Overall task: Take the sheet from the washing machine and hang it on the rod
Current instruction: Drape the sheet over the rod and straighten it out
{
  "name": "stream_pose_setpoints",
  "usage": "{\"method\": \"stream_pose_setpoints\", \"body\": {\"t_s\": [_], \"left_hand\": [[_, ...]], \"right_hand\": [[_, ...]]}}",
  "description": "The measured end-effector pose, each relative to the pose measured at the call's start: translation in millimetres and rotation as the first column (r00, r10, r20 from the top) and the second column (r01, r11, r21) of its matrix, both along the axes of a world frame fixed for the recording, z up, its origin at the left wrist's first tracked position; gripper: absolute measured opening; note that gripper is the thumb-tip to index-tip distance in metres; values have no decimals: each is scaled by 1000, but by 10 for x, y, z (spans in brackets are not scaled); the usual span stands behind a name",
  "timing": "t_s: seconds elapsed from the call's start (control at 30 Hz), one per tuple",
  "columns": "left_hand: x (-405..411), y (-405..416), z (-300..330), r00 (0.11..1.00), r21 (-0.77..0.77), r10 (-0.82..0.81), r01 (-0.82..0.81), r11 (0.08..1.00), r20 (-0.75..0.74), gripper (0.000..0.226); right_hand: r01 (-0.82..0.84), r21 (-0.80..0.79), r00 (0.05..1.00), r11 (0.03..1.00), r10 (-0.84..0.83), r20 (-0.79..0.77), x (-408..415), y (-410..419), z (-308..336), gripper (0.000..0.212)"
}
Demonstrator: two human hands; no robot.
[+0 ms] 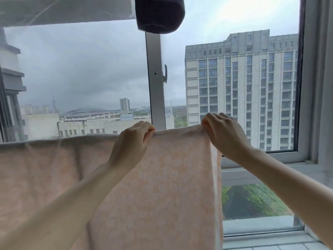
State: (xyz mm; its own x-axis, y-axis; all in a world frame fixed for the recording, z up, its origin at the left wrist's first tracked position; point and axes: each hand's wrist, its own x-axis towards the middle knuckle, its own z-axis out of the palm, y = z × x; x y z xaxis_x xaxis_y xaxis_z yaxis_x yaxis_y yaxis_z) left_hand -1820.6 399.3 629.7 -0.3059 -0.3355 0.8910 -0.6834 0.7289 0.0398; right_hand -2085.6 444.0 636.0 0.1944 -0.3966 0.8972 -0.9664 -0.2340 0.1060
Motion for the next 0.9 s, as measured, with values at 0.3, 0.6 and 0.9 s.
{"method": "stream_pose_setpoints", "body": {"t_s": [0.3,0.6,0.9], "left_hand": [[189,32,11,1000,93,-28,28,995,-1,6],[-101,174,8,996,60,-29,34,998,-81,11],[782,24,35,994,74,75,-69,995,-83,10]], "right_hand": [[-152,260,988,953,153,17,293,111,46,20],[-18,245,993,969,46,-112,587,94,-32,47],[-70,245,997,967,72,-2,587,-22,60,31]]}}
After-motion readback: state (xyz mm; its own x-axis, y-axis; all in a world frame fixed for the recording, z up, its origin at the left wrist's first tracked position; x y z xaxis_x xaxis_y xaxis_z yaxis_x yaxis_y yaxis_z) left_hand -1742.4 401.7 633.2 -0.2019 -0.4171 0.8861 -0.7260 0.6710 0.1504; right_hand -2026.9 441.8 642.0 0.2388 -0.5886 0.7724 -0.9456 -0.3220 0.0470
